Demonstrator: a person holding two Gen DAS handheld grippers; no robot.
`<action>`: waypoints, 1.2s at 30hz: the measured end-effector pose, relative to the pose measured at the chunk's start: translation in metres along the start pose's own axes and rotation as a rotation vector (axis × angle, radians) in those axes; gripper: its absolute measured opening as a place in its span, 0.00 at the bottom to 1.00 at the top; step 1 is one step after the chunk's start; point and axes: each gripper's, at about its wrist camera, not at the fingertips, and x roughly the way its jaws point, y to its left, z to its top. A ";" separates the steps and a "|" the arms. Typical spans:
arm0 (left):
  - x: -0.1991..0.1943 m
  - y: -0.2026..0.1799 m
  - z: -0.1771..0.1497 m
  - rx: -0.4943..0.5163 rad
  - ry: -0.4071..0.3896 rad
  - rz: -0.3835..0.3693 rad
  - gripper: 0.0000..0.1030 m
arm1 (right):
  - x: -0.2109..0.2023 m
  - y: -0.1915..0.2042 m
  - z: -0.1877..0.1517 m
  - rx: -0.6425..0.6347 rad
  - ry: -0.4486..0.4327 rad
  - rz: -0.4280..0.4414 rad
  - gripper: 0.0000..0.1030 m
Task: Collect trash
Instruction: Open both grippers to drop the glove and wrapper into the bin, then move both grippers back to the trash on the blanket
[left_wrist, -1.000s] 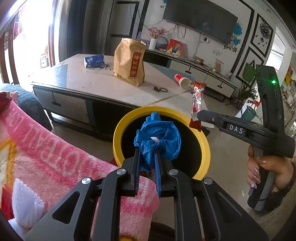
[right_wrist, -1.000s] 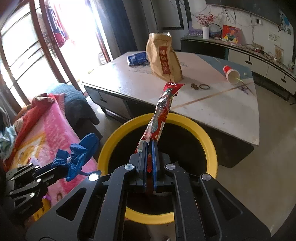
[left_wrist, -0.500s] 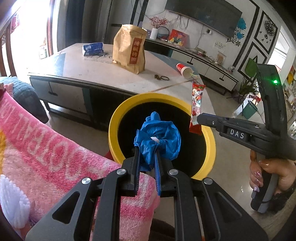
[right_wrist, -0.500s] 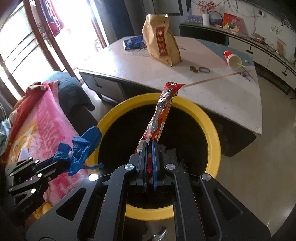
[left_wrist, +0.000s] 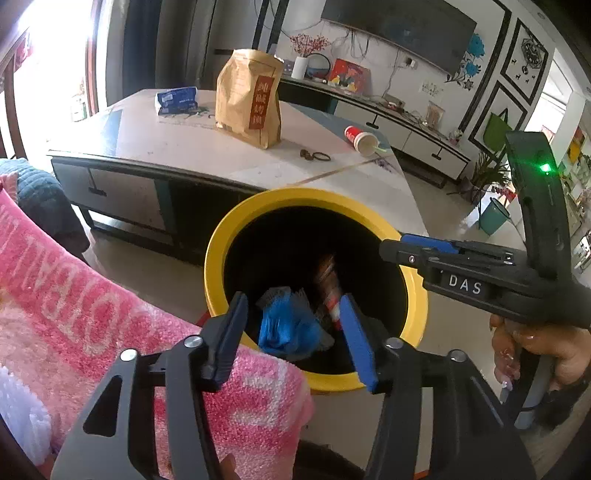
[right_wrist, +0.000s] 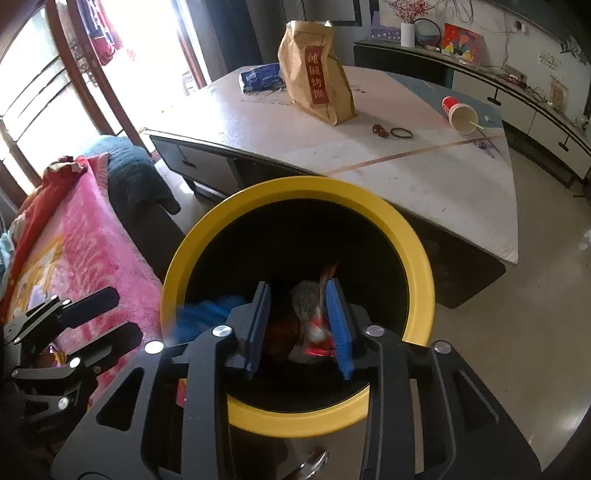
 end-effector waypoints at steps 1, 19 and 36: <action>-0.002 0.001 0.000 -0.005 -0.006 0.002 0.54 | -0.002 0.000 0.001 0.001 -0.006 -0.003 0.28; -0.075 0.023 -0.001 -0.124 -0.177 0.099 0.94 | -0.050 0.010 0.013 0.033 -0.226 -0.009 0.74; -0.131 0.048 -0.020 -0.219 -0.284 0.172 0.94 | -0.075 0.037 0.011 -0.018 -0.329 0.028 0.77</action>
